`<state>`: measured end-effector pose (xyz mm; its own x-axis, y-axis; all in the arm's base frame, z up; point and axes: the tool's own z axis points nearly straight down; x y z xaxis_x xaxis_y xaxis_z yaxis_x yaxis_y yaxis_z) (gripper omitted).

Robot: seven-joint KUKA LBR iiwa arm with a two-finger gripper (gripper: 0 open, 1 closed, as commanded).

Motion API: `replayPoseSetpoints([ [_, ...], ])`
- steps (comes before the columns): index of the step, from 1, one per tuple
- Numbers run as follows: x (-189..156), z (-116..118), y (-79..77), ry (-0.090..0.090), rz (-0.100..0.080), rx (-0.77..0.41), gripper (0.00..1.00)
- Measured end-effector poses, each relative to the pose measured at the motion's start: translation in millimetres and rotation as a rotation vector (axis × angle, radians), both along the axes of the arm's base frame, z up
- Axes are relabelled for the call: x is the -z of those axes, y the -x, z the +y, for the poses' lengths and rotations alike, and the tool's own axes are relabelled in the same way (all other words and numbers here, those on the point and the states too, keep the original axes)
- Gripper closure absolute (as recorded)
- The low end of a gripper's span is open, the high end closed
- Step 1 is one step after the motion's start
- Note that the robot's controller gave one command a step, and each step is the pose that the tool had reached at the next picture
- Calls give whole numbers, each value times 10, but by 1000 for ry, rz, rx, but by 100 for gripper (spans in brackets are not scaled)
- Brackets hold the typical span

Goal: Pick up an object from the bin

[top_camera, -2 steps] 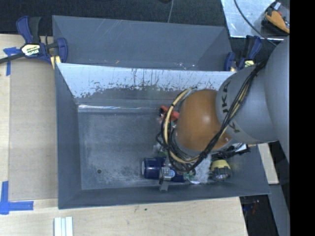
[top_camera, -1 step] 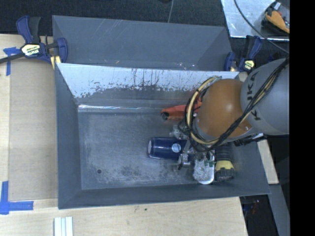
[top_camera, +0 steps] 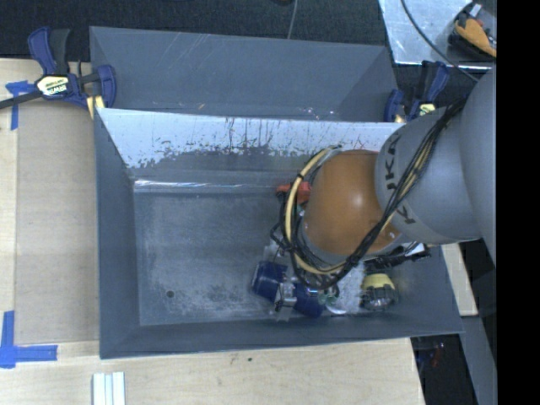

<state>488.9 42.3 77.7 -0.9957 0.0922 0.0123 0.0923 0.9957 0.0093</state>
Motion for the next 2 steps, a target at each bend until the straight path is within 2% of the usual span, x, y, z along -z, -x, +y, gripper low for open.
replayPoseSetpoints([
  [1,76,-846,66,7,-19,117,0],
  [2,12,-82,5,-2,-6,8,100],
])
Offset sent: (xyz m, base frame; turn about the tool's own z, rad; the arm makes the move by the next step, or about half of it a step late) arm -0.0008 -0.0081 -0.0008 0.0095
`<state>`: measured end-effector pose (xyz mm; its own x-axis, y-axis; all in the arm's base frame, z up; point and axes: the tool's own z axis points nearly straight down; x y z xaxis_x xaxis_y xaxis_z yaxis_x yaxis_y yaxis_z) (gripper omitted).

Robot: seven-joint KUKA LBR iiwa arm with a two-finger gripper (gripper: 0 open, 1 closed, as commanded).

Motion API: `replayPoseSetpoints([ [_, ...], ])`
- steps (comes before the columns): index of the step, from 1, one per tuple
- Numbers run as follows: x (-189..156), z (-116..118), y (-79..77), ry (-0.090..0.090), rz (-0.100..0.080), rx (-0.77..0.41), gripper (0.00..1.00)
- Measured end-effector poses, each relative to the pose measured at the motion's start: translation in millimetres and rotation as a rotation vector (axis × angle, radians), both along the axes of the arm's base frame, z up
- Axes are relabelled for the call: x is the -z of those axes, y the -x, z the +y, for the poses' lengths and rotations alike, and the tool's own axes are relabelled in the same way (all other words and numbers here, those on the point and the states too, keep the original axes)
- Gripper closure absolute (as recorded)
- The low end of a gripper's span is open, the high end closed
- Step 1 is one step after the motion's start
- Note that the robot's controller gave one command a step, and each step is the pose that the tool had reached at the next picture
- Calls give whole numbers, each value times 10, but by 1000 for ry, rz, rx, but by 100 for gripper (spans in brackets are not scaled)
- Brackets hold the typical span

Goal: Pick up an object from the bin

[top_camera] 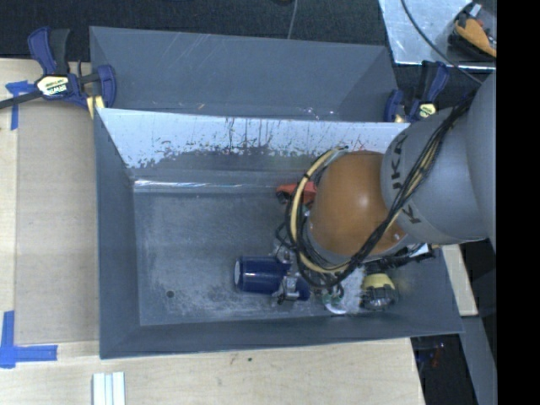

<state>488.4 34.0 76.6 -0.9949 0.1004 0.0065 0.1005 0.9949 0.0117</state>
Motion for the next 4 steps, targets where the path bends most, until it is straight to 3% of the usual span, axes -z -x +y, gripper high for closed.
replayPoseSetpoints([
  [2,-87,-1,3,0,0,0,100],
  [3,-323,-4,21,0,7,-1,100],
  [4,-619,-7,10,0,4,-2,100],
])
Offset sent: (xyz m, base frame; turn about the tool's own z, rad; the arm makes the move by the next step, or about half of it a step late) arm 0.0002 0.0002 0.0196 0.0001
